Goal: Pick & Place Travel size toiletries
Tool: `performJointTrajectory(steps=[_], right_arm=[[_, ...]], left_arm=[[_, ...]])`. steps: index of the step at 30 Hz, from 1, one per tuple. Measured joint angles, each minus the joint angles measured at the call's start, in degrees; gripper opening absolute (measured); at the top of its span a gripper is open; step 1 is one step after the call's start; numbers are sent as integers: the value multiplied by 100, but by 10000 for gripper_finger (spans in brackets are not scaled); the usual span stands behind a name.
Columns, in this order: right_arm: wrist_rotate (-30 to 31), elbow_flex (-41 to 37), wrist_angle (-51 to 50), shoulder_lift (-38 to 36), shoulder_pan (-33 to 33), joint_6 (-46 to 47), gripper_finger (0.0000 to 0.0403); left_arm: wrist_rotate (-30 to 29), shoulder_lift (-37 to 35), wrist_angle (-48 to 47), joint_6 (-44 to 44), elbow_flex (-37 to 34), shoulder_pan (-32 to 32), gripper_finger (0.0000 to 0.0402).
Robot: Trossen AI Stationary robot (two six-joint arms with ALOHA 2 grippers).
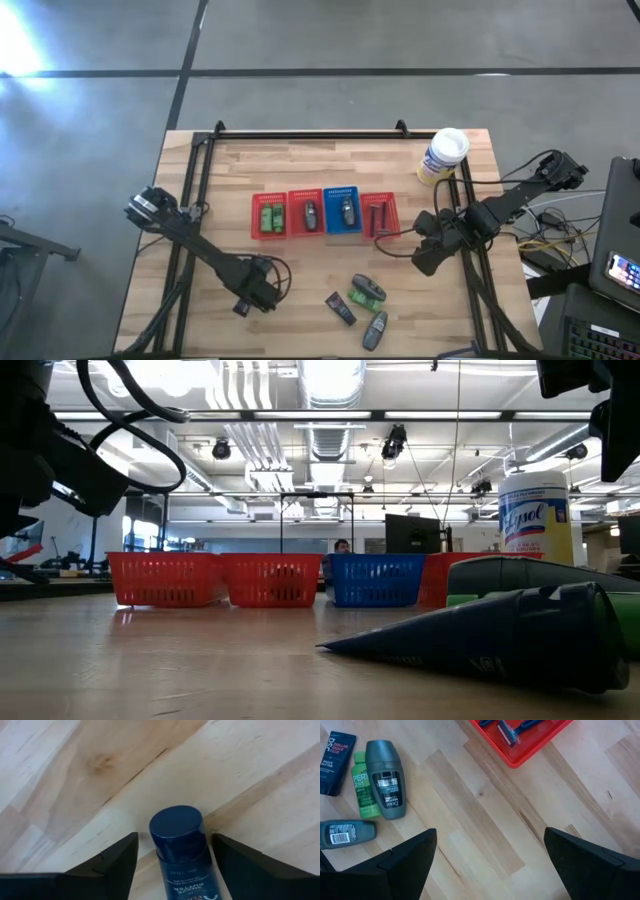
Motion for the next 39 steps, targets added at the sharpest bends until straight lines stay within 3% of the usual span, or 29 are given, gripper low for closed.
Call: performJointTrajectory(steps=[8,25,32,35,39], right_arm=[[0,-13,2,0,0,-28,366],[-4,-24,4,0,0,-28,366],[-7,-24,5,0,0,-46,366],[-7,-31,9,0,0,-48,366],[-7,-33,6,0,0,-44,366]], left_arm=[[-2,0,96,0,-7,0,228],[-62,-202,45,-46,37,121,225],[-1166,-1223,174,-524,198,867,236],[-1486,-1443,420,-227,370,1502,242],[-1938,-1202,463,601,839,2364,234]])
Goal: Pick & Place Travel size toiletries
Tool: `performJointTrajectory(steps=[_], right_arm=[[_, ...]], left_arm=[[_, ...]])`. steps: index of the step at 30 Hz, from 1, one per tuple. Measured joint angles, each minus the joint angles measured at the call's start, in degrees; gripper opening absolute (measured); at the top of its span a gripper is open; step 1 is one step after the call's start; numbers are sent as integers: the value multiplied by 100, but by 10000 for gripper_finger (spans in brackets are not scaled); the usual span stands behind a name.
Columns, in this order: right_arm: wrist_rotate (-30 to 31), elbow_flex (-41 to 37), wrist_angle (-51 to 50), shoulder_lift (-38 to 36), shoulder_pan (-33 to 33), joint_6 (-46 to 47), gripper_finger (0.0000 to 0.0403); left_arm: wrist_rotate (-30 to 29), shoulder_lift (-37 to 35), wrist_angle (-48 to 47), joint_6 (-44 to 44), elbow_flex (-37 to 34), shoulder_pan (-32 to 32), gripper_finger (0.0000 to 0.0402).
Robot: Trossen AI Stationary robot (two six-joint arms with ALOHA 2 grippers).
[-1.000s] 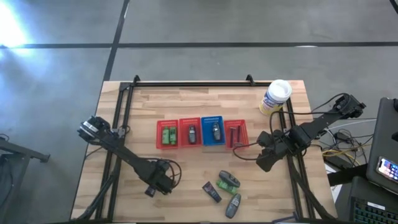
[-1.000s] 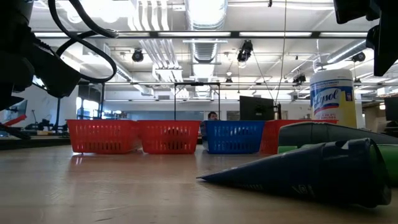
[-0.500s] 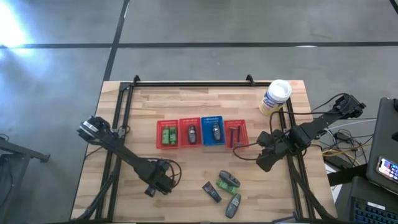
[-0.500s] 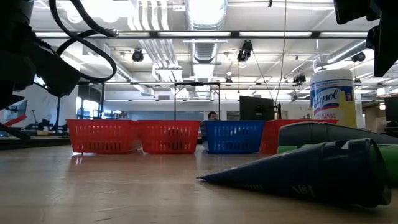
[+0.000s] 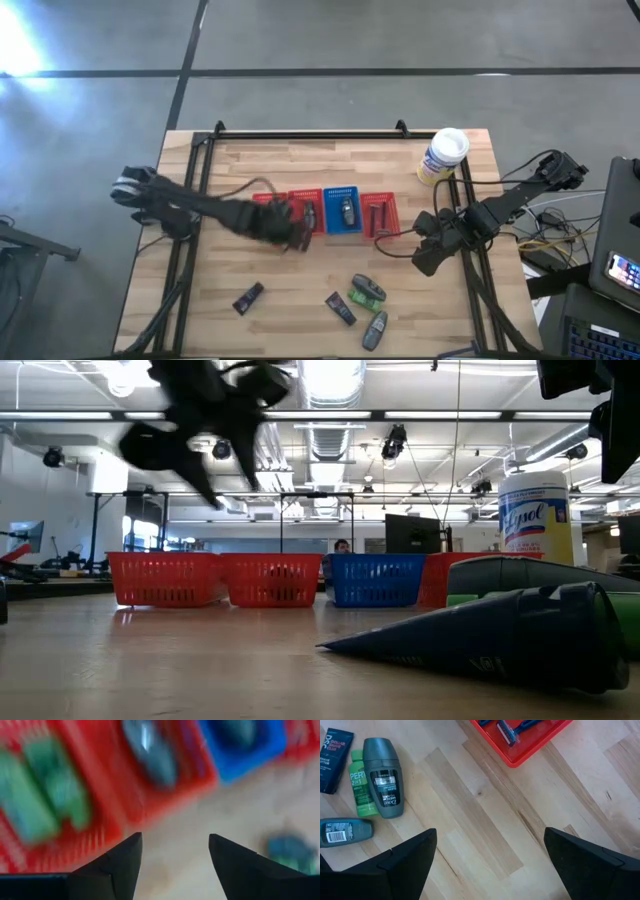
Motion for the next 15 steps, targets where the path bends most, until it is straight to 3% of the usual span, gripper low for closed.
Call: performJointTrajectory(steps=[7,11,15], right_arm=[[-2,0,2,0,0,124,366],[-2,0,0,0,0,122,366],[-2,0,-2,0,0,86,366]], left_arm=[[-135,948,-87,977,1085,1047,221],[10,1581,-423,1309,1706,1166,221],[44,2173,-1435,1293,2195,1162,221]])
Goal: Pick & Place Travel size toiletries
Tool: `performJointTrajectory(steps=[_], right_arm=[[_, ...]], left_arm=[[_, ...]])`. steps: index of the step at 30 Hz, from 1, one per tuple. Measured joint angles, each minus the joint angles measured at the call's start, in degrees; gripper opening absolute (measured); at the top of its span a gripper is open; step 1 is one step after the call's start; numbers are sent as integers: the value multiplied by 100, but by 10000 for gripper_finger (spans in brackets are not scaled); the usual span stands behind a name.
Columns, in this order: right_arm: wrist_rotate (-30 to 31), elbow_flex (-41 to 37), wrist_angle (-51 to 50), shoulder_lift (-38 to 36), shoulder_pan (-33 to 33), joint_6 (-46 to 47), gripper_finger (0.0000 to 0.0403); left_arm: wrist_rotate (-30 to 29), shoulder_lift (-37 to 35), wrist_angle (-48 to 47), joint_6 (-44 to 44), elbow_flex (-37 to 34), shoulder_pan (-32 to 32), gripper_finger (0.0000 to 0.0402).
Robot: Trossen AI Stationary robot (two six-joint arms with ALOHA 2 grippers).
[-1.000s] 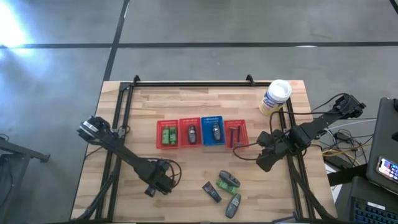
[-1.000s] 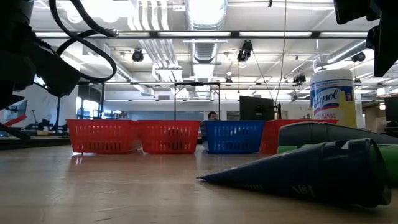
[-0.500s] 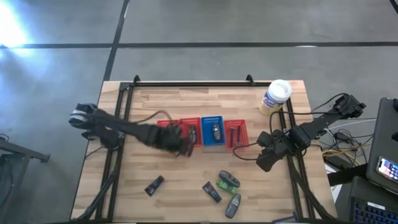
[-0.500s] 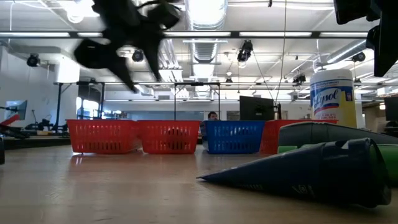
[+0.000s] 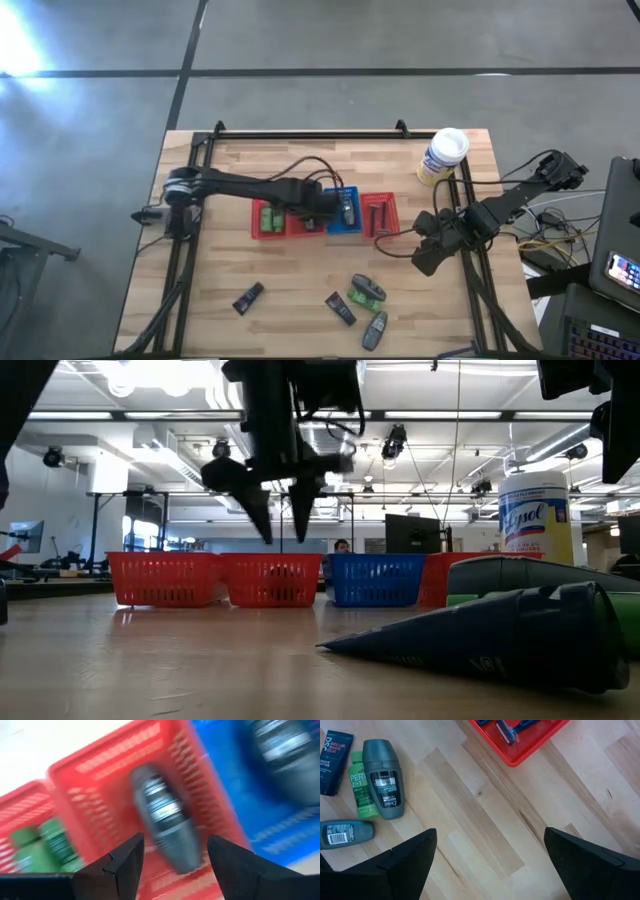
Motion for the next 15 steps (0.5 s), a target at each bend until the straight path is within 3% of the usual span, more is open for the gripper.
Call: performJointTrajectory(steps=[3,10,15], right_arm=[[2,0,2,0,0,-46,366],[7,0,3,0,0,-68,366],[9,0,3,1,0,-103,366]], left_arm=[[55,246,-341,-93,153,-1,220],[176,424,251,-101,160,19,220],[205,618,66,-98,142,19,220]])
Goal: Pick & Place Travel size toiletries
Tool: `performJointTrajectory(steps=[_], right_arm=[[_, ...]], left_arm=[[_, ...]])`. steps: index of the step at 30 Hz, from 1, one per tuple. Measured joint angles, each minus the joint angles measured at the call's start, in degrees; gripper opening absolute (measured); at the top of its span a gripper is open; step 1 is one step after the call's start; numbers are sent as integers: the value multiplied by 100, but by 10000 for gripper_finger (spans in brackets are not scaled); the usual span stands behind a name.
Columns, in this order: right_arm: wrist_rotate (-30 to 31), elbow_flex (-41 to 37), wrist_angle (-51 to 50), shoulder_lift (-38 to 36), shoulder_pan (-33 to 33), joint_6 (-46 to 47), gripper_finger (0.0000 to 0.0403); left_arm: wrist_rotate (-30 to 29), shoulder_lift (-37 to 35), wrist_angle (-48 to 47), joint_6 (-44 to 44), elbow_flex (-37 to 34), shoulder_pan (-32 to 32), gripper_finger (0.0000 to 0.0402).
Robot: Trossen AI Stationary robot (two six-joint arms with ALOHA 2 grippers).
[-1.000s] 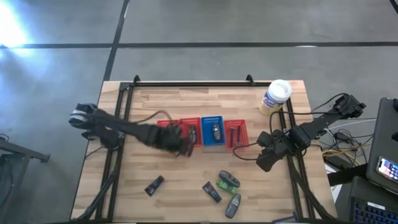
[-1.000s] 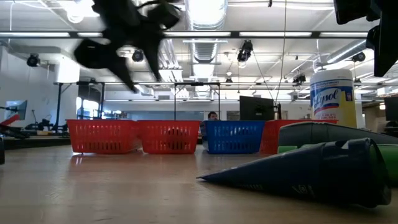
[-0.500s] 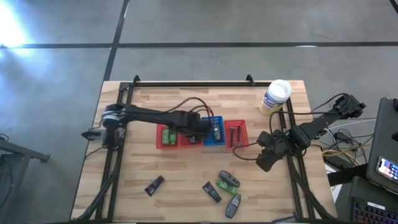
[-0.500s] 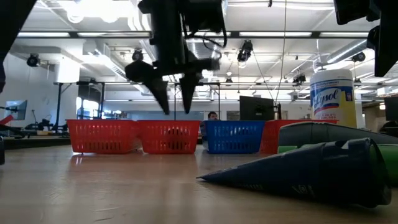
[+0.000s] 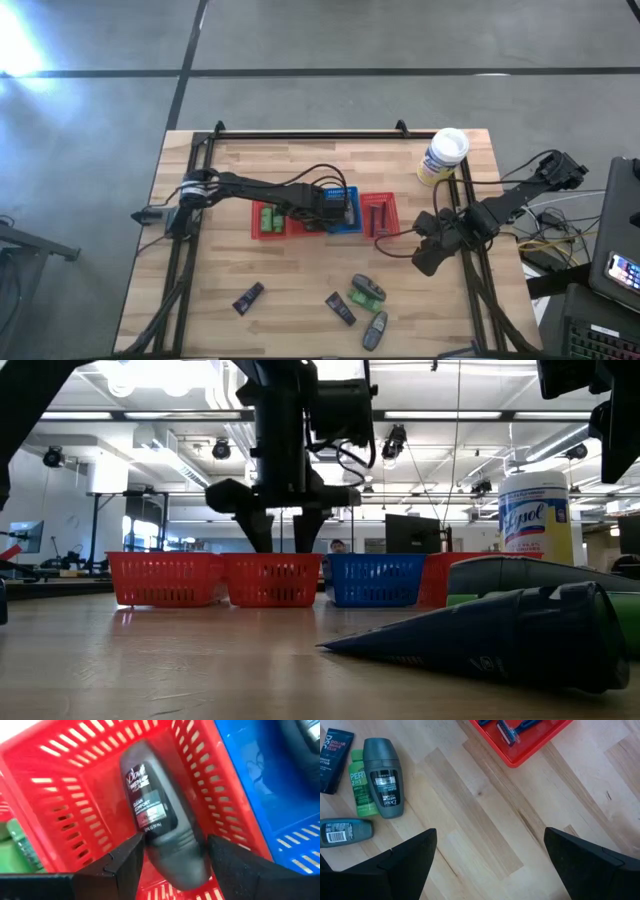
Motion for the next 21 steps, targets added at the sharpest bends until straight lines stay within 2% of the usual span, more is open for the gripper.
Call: performJointTrajectory(steps=[12,21], right_arm=[[15,-11,-1,0,0,-35,366],[18,-24,-3,1,0,-34,366]], left_arm=[[-75,289,60,103,17,28,221],[-349,342,113,457,15,37,221]])
